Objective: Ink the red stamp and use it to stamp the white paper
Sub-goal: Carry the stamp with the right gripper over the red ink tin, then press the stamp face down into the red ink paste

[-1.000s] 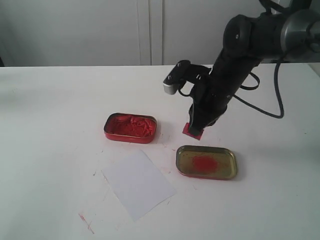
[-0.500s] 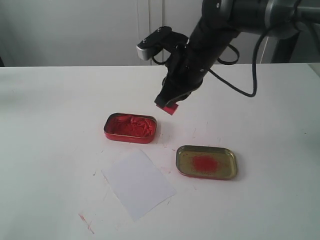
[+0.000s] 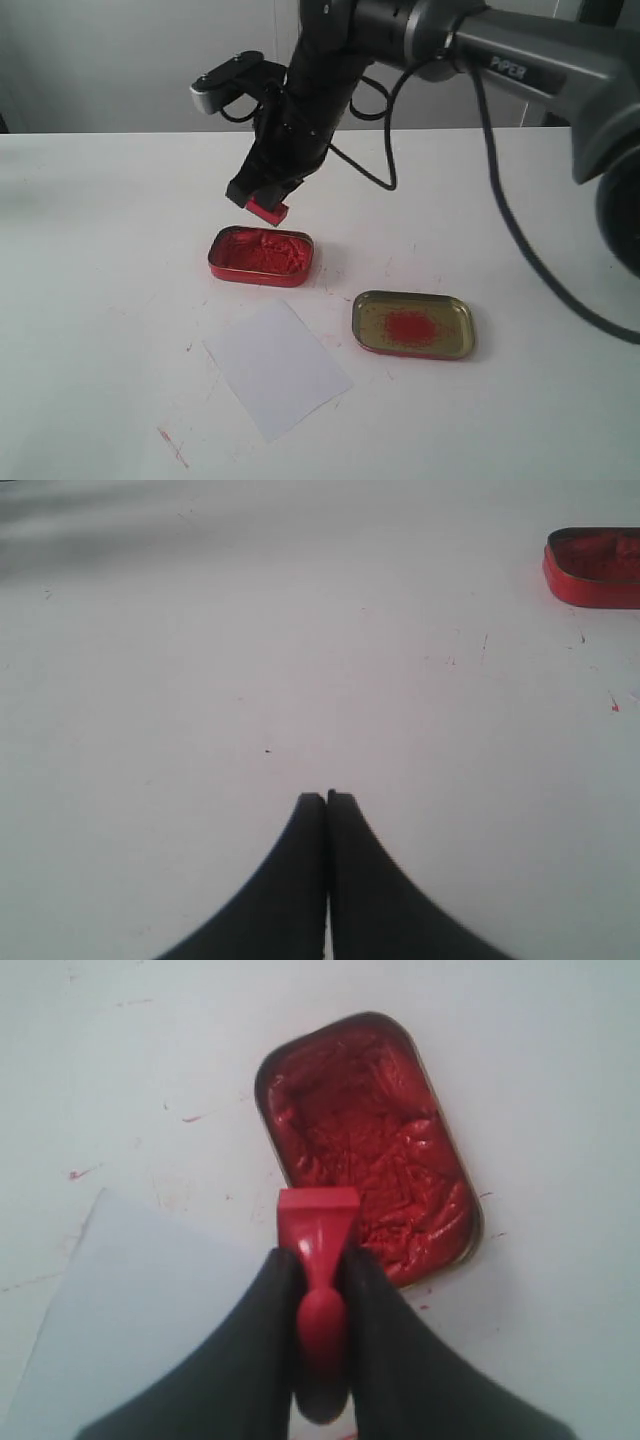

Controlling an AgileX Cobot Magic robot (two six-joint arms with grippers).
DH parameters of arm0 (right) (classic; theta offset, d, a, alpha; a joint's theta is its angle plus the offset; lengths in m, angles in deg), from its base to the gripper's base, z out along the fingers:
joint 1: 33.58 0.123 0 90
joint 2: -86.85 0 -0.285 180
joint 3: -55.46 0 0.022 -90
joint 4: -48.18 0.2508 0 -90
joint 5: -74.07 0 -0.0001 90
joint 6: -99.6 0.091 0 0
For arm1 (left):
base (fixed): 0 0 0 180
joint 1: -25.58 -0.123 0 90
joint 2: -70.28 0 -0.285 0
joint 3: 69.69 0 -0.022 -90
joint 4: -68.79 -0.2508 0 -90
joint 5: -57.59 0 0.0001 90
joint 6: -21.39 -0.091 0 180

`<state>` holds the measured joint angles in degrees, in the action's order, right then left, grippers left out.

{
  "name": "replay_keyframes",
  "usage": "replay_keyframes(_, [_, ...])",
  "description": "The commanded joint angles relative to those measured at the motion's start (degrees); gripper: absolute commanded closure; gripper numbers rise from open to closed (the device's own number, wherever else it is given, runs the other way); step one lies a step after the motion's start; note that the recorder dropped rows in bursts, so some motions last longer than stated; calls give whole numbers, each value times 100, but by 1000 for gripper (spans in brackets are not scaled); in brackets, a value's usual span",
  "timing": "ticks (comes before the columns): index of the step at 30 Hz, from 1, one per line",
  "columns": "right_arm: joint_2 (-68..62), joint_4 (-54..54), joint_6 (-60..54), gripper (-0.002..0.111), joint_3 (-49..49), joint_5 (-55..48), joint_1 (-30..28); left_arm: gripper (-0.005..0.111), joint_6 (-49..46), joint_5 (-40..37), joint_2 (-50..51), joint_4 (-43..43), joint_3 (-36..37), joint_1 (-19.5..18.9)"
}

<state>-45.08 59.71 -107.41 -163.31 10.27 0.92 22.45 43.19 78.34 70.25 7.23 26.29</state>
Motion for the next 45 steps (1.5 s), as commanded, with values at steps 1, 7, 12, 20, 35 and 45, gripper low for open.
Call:
replay_keyframes(1, [-373, -140, 154, 108, -510, -73, 112, 107, -6, 29, -27, -9, 29, 0])
replay_keyframes(7, [-1036, -892, 696, 108, -1126, -81, 263, 107, -6, 29, -27, -9, 29, 0])
replay_keyframes(12, [-1442, -1241, 1299, 108, -1395, -46, 350, 107, -6, 29, -27, -9, 29, 0])
replay_keyframes(20, [-1738, -1354, 1569, 108, -1545, -187, 384, 107, -6, 29, -27, -9, 29, 0])
replay_keyframes(35, [-2019, -1375, 1674, 108, -1545, -286, 384, 107, -6, 29, -27, -9, 29, 0])
replay_keyframes(45, [-2407, -1387, 1674, 108, -1545, -552, 384, 107, -6, 29, -27, -9, 29, 0])
